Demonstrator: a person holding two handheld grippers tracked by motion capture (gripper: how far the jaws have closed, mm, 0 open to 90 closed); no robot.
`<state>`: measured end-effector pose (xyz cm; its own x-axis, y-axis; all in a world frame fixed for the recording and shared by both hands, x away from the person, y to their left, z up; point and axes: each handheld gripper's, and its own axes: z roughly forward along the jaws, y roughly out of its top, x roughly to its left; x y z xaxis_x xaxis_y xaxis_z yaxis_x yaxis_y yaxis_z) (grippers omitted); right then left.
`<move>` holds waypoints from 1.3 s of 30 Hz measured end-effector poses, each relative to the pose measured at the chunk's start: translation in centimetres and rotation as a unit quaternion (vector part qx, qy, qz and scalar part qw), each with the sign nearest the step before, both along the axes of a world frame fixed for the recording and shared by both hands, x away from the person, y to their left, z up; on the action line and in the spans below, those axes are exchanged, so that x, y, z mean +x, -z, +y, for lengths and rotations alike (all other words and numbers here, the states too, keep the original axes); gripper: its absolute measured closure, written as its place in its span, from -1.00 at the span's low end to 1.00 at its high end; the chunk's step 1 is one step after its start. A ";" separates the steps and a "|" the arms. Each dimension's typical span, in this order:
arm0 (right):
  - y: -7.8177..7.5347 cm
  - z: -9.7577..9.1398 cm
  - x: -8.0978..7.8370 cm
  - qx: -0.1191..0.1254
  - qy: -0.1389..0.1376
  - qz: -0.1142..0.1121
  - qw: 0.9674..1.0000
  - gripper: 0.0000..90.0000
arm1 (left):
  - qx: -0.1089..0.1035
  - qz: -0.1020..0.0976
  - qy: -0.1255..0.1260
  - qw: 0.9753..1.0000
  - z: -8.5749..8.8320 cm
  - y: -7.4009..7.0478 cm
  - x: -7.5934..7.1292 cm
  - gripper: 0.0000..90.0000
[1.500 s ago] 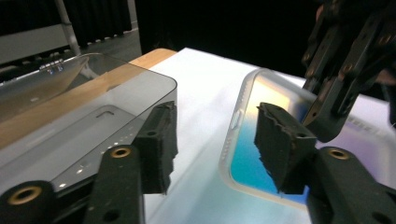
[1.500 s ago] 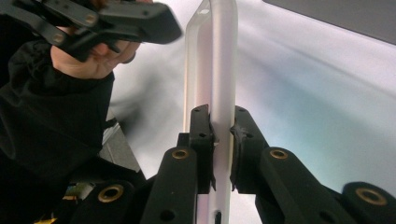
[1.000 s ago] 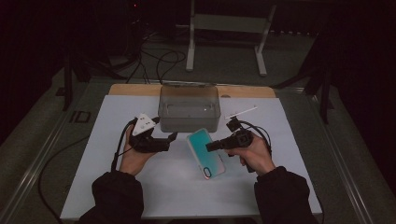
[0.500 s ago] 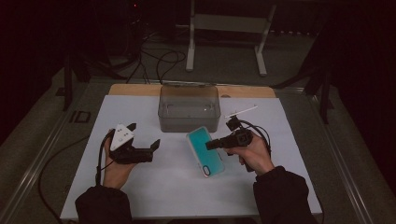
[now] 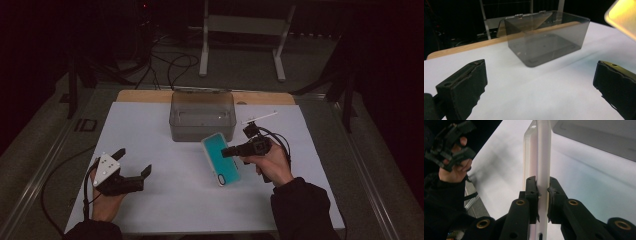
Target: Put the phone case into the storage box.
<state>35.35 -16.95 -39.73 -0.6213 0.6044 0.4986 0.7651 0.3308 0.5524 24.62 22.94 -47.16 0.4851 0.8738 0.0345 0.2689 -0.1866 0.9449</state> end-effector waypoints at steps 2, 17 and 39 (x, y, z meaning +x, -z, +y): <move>-0.1 0.0 0.1 -0.001 0.003 0.000 1.000 0.82 | 0.001 0.001 -0.007 1.000 0.3 0.3 -0.5 -0.99; -0.9 0.5 0.5 -0.004 0.024 -0.012 1.000 0.82 | 0.006 0.001 -0.047 0.999 1.2 1.9 -1.6 -0.99; -2.9 0.6 1.9 -0.003 0.063 -0.030 0.998 0.82 | 0.004 -0.002 -0.050 0.999 1.0 2.1 -1.6 -0.99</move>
